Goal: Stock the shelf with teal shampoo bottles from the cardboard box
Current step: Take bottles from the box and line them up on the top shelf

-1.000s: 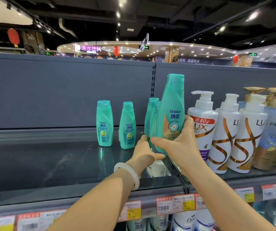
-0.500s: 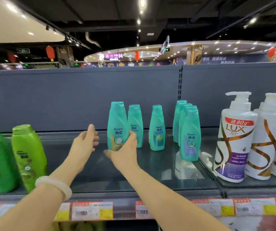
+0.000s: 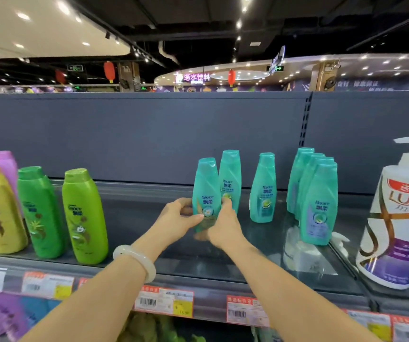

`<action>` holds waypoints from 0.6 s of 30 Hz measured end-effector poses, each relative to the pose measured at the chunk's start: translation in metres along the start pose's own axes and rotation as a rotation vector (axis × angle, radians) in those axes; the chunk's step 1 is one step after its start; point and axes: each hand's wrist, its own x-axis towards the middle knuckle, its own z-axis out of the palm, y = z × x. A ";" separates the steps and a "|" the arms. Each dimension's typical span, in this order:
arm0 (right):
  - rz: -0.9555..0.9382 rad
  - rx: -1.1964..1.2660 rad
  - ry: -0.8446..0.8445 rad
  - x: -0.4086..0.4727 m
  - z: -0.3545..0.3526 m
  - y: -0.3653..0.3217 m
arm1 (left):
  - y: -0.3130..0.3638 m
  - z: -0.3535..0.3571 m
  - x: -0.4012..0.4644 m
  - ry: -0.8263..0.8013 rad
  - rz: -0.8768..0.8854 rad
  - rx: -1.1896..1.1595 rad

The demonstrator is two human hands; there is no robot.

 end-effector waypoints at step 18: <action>0.137 -0.253 0.219 0.002 -0.077 0.044 | 0.000 0.017 0.022 -0.049 -0.076 -0.100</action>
